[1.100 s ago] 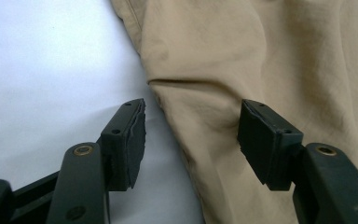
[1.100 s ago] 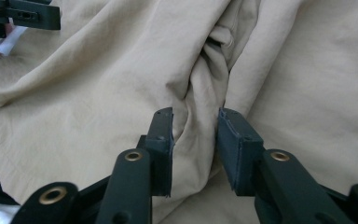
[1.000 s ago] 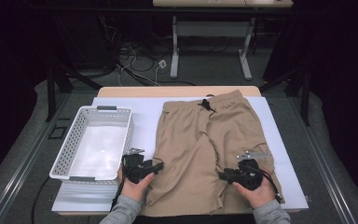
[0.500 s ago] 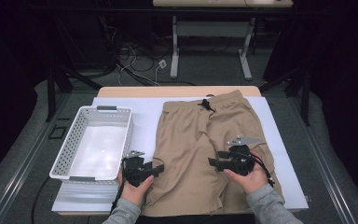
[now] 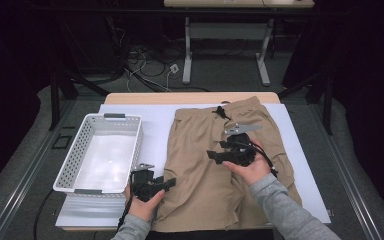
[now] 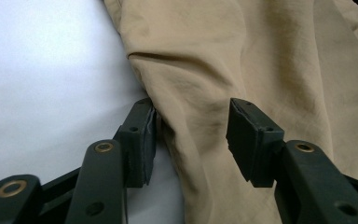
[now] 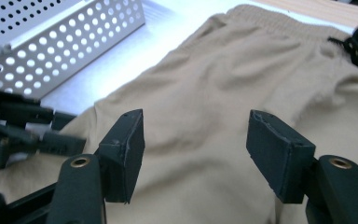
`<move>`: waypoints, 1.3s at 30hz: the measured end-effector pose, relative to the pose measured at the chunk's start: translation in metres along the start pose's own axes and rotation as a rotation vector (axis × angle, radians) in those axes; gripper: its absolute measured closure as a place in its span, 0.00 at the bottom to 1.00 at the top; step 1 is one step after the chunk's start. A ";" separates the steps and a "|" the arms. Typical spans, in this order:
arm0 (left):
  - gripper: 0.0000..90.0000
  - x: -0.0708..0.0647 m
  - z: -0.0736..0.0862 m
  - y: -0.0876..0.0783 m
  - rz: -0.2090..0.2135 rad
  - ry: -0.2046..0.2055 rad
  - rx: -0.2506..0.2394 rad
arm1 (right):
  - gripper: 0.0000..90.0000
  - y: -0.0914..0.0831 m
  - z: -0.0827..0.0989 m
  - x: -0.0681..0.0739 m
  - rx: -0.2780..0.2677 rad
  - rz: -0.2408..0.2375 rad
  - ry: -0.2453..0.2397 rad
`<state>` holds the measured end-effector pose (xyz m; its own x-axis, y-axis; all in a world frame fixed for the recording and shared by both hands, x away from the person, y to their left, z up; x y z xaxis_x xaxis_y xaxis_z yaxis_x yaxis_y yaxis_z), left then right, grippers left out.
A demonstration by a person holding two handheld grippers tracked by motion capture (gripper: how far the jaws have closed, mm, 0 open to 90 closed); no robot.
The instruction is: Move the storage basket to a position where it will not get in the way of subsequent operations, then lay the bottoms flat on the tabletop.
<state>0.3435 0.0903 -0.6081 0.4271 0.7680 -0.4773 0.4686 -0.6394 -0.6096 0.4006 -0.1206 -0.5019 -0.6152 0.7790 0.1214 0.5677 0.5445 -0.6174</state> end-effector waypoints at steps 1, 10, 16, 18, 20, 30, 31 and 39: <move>0.60 0.000 0.001 0.000 -0.001 -0.001 0.004 | 0.40 0.003 -0.004 0.001 -0.005 -0.006 -0.003; 0.68 -0.003 0.005 -0.002 -0.001 -0.010 0.022 | 0.38 0.032 -0.032 0.005 0.005 0.000 0.002; 0.71 -0.007 0.007 -0.002 -0.011 -0.009 0.035 | 0.38 0.054 -0.042 0.003 0.014 0.019 -0.006; 0.73 -0.007 0.008 -0.002 -0.015 -0.006 0.035 | 0.38 0.062 -0.044 0.003 0.021 0.028 -0.007; 0.75 -0.006 0.007 -0.002 -0.016 -0.012 0.036 | 0.38 0.070 -0.045 0.002 0.017 0.027 -0.010; 0.97 -0.004 0.008 -0.003 -0.025 -0.024 0.064 | 0.40 0.100 -0.043 -0.004 0.024 0.037 0.016; 0.98 -0.004 0.008 -0.003 -0.026 -0.022 0.062 | 0.41 0.103 -0.042 -0.005 0.029 0.043 0.024; 0.99 -0.007 0.005 -0.006 -0.022 -0.008 0.047 | 0.41 0.115 -0.043 -0.008 0.047 0.060 0.015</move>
Point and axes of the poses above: each handheld gripper's, and its own axes: y roughly forward along the jaws, z roughly out of its underside, x roughly to its left, the point moved 7 cm from there along y, roughly forward along the jaws, and after that the axes turned 2 degrees about z, right-handed, at the moved point
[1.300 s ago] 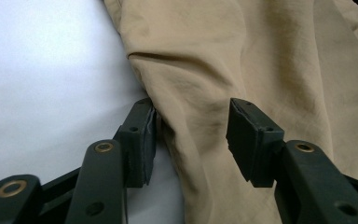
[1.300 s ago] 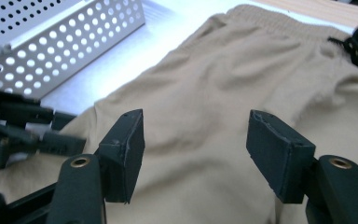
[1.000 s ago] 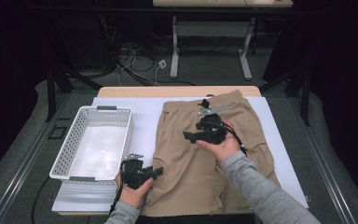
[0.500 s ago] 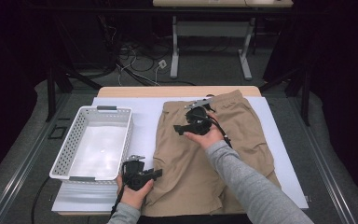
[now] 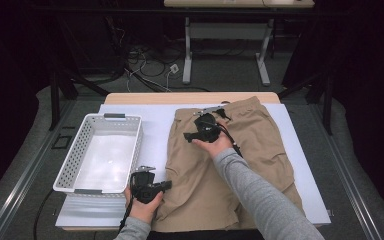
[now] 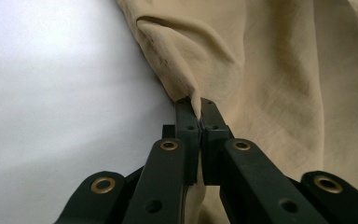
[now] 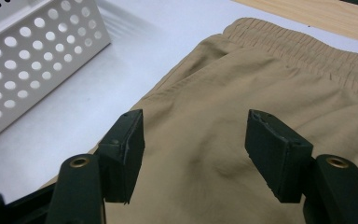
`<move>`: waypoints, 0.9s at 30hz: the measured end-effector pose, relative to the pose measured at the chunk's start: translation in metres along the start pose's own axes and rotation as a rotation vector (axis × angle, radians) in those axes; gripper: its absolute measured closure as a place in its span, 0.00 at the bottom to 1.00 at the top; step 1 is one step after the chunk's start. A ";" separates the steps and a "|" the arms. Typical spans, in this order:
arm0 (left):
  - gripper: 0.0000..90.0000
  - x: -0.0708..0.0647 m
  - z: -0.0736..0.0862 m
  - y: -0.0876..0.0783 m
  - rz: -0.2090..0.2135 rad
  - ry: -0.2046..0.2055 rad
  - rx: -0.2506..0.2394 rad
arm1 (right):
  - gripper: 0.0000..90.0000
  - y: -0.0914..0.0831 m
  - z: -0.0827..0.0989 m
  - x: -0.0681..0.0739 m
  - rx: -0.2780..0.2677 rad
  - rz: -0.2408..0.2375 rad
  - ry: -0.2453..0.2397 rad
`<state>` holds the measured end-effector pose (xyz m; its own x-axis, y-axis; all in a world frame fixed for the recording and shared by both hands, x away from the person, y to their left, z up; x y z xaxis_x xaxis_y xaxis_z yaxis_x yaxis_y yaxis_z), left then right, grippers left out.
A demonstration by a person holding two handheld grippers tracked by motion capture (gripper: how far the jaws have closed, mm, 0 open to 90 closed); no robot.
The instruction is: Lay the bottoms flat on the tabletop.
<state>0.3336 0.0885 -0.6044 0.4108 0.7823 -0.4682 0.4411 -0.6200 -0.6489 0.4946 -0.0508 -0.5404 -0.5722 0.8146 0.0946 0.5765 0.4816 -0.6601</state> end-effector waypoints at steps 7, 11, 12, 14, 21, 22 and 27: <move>0.99 -0.008 -0.003 -0.001 0.015 0.022 -0.015 | 0.42 0.011 -0.006 0.008 0.015 -0.009 -0.002; 0.99 -0.013 -0.003 0.001 0.030 0.034 -0.013 | 0.42 0.022 -0.005 0.014 0.050 -0.015 -0.021; 0.99 -0.014 -0.003 0.002 0.036 0.039 -0.013 | 0.43 0.026 -0.005 0.015 0.053 -0.016 -0.017; 1.00 -0.017 -0.004 0.003 0.043 0.048 -0.013 | 0.43 0.032 -0.007 0.017 0.053 -0.023 -0.007; 1.00 -0.026 -0.004 0.006 0.057 0.082 -0.014 | 0.40 0.056 -0.002 0.026 0.067 -0.048 0.059; 1.00 -0.026 -0.005 0.006 0.058 0.093 -0.016 | 0.40 0.059 -0.001 0.026 0.067 -0.044 0.049; 1.00 -0.028 -0.005 0.007 0.065 0.086 -0.017 | 0.39 0.070 0.008 0.033 0.108 -0.031 0.036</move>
Point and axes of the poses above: each handheld gripper's, and its own axes: y roughly forward along the jaws, z roughly out of its underside, x roughly to its left, the point moved 7 cm from there along y, roughly forward along the jaws, and after that the axes turned 2 degrees about z, right-handed, at the moved point
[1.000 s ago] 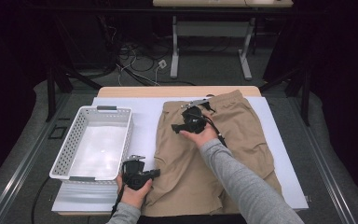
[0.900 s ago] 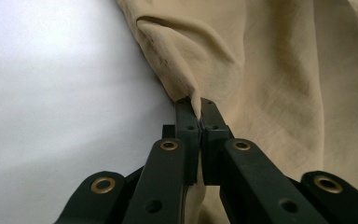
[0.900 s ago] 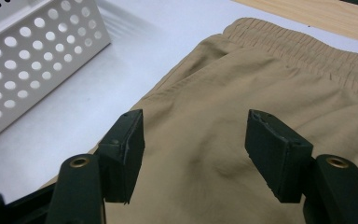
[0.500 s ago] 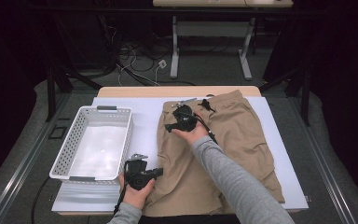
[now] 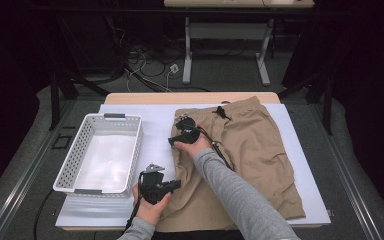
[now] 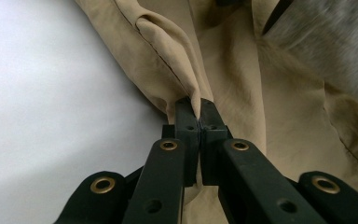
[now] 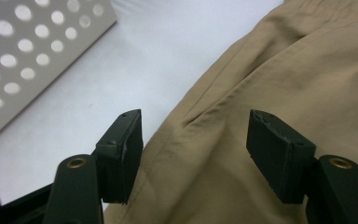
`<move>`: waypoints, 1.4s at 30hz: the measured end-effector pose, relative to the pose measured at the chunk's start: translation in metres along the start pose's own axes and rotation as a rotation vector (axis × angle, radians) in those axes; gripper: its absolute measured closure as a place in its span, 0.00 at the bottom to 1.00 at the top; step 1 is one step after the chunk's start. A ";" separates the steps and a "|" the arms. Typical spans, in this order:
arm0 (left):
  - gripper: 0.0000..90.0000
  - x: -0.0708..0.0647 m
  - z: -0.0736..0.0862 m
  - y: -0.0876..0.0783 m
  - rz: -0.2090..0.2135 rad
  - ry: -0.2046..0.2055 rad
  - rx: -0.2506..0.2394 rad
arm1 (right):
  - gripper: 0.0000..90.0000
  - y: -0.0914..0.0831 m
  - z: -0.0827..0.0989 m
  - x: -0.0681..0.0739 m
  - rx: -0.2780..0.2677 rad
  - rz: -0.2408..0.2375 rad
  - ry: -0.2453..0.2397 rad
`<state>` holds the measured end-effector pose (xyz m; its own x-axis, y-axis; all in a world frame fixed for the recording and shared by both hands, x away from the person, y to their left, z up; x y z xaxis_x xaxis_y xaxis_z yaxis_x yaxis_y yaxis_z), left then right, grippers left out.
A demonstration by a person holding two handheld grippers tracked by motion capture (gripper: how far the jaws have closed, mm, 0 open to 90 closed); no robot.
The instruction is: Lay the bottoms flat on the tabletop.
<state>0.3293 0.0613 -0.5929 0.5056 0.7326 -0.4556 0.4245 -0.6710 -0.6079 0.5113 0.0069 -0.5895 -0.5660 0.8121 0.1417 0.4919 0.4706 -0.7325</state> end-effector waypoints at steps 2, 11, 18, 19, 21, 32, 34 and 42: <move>1.00 0.000 0.000 0.000 -0.001 0.003 0.000 | 0.39 0.005 0.002 0.005 -0.005 -0.002 -0.013; 0.99 0.000 -0.001 -0.001 0.006 0.003 -0.010 | 0.69 0.009 0.007 0.009 0.024 0.108 -0.100; 0.83 0.001 -0.001 -0.002 0.027 -0.001 -0.026 | 0.94 -0.002 0.004 0.003 0.036 0.112 -0.105; 0.80 0.001 -0.001 -0.002 0.032 0.002 -0.022 | 0.95 -0.003 0.004 0.002 0.020 0.110 -0.087; 0.75 0.003 0.000 -0.004 0.032 0.014 -0.029 | 0.96 -0.006 0.002 -0.002 0.003 0.108 -0.071; 0.74 0.001 0.011 -0.022 0.045 0.008 0.000 | 0.97 -0.025 -0.001 -0.015 -0.015 0.069 0.034; 0.79 -0.002 0.014 -0.022 0.044 0.018 0.022 | 0.97 -0.028 -0.001 -0.017 -0.008 0.074 0.040; 0.96 -0.015 0.013 -0.021 0.086 0.029 0.019 | 0.97 -0.032 -0.006 -0.014 -0.044 0.048 0.057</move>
Point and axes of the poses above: each handheld gripper's, and its own axes: y roughly forward along the jaws, z roughly out of its underside, x roughly to its left, the point moved 7 cm from there along y, roughly forward along the jaws, and after that the axes turned 2 degrees about z, right-handed, at the moved point
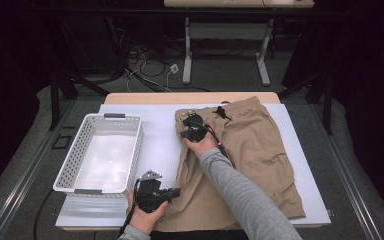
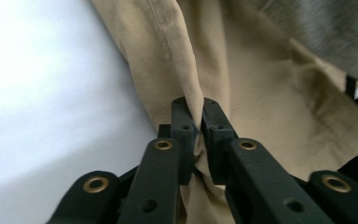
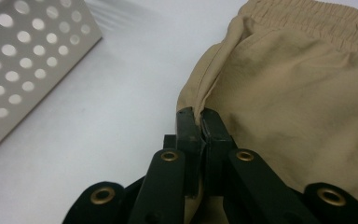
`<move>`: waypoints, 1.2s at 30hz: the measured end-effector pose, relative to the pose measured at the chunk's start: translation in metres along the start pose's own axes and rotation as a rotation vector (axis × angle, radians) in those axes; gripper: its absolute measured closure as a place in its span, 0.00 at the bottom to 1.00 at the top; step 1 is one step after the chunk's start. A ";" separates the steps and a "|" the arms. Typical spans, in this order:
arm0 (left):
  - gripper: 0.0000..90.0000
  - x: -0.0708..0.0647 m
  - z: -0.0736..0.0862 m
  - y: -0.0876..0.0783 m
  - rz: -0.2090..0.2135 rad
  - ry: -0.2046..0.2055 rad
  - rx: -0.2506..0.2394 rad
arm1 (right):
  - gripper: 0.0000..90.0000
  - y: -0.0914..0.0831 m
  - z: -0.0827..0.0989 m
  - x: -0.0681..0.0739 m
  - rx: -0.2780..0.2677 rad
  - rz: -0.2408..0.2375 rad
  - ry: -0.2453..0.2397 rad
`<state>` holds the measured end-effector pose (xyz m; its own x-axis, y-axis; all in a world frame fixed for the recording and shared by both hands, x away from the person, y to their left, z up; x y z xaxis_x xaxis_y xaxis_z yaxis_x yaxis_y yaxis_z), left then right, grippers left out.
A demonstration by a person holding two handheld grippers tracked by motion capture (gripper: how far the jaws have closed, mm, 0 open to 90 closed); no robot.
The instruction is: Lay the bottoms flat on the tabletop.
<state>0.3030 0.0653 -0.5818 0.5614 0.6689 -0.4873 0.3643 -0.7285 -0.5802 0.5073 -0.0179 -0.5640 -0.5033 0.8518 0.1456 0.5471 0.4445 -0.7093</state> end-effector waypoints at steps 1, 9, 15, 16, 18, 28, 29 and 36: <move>0.97 -0.003 -0.002 -0.001 0.018 -0.011 -0.006 | 0.97 -0.002 0.000 0.000 0.005 0.003 -0.003; 0.97 -0.022 -0.023 -0.002 0.083 0.010 -0.074 | 0.98 -0.019 -0.011 -0.010 -0.050 0.004 0.011; 0.97 -0.034 -0.038 -0.001 0.099 0.027 -0.101 | 0.98 -0.040 -0.020 -0.025 -0.101 0.023 0.021; 0.98 -0.036 -0.041 -0.001 0.106 0.029 -0.101 | 0.98 -0.044 -0.022 -0.027 -0.112 0.026 0.023; 0.98 -0.043 -0.047 0.000 0.122 0.034 -0.110 | 0.98 -0.052 -0.024 -0.033 -0.127 0.034 0.025; 0.98 -0.079 -0.072 0.013 0.195 0.090 -0.107 | 0.98 -0.095 -0.031 -0.066 -0.185 0.058 0.041; 0.98 -0.083 -0.074 0.015 0.202 0.094 -0.104 | 0.98 -0.098 -0.030 -0.069 -0.185 0.062 0.040; 0.98 -0.109 -0.086 0.031 0.240 0.134 -0.097 | 0.98 -0.123 -0.028 -0.091 -0.218 0.081 0.055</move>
<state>0.3163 -0.0428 -0.4904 0.7312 0.4549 -0.5084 0.2747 -0.8785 -0.3909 0.5046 -0.1423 -0.4709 -0.4179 0.8982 0.1363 0.7185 0.4186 -0.5555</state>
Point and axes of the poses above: each handheld gripper's, and its own axes: y roughly forward along the jaws, z roughly out of its underside, x roughly to its left, the point moved 7 cm from there along y, roughly forward along the jaws, and after that the axes turned 2 degrees about z, right-handed, at the moved point
